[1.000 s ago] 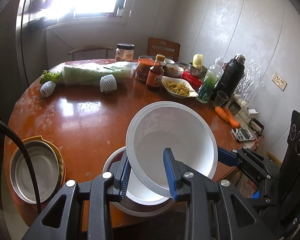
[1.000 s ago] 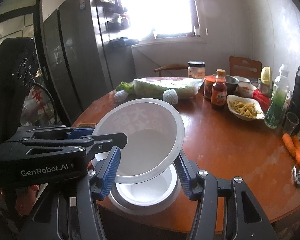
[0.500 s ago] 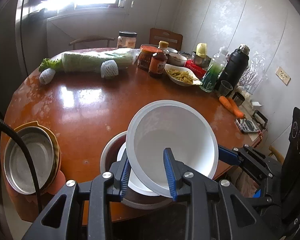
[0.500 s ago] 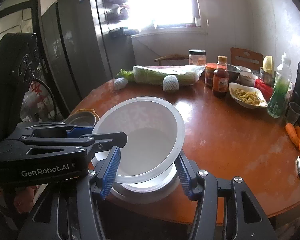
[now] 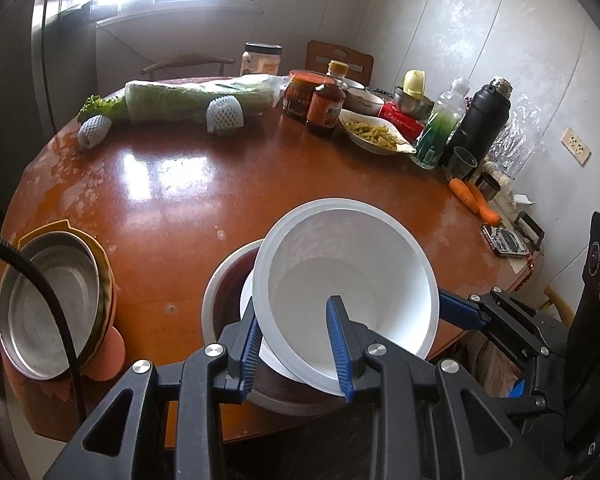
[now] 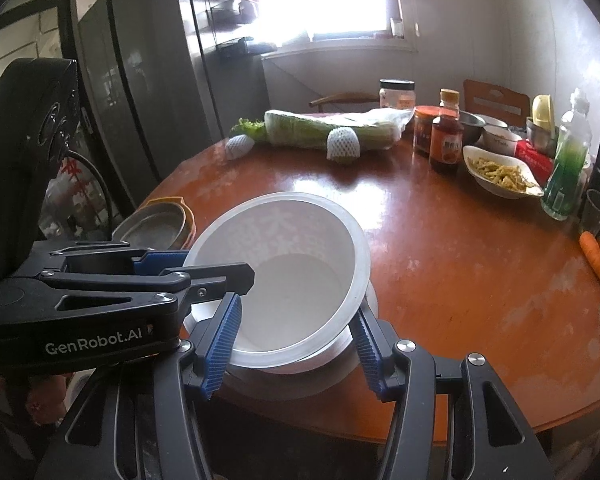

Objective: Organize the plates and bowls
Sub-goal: 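Lower the red-printed bowl into the white bowl and open the left gripper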

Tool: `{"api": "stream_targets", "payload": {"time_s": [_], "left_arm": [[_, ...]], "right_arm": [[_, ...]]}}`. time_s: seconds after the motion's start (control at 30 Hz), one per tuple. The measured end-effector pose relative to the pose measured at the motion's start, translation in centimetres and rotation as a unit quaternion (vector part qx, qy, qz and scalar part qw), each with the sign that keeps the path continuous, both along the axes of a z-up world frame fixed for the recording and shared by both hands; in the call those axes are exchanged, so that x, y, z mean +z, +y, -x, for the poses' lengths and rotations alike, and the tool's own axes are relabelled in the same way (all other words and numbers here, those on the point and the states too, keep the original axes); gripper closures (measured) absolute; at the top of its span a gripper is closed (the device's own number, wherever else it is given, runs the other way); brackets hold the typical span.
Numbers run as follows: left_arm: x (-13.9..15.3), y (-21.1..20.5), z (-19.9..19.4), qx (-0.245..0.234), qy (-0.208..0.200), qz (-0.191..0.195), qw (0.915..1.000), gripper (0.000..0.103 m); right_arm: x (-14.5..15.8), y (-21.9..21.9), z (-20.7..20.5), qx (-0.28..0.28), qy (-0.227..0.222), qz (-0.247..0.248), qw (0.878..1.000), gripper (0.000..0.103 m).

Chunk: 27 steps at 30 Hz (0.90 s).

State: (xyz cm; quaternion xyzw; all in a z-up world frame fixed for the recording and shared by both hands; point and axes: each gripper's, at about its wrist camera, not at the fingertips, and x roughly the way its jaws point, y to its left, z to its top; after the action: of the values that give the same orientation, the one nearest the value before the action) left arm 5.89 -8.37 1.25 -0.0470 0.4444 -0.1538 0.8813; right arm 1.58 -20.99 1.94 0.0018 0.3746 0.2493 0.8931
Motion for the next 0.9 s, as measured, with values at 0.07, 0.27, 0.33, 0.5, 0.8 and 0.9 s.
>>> {"api": "stream_targets", "payload": {"time_s": [0.07,0.27,0.33,0.5,0.8,0.9], "left_arm": [[-0.2,0.0,-0.1,0.0,0.002,0.0,1.0,0.071],[-0.8,0.0,-0.3,0.001,0.008,-0.004,1.0,0.071],[-1.1,0.0,-0.3,0.001,0.01,-0.005,0.9999,0.071],[-1.5,0.0,-0.6,0.002,0.015,-0.006,0.9999,0.071],[-2.0,0.0,-0.8,0.004,0.019,-0.011,0.9998,0.071],[-2.1,-0.1,-0.8,0.005,0.02,-0.013,0.9997,0.071]], "right_arm": [[-0.2,0.0,-0.1,0.0,0.002,0.0,1.0,0.045],[-0.8,0.0,-0.2,0.002,0.01,0.001,1.0,0.045],[-1.0,0.1,-0.2,0.002,0.013,0.002,1.0,0.045],[-1.3,0.3,-0.5,0.002,0.018,0.004,1.0,0.045],[-1.9,0.5,-0.7,0.003,0.022,0.008,1.0,0.045],[-2.1,0.5,-0.8,0.003,0.024,0.009,1.0,0.045]]}}
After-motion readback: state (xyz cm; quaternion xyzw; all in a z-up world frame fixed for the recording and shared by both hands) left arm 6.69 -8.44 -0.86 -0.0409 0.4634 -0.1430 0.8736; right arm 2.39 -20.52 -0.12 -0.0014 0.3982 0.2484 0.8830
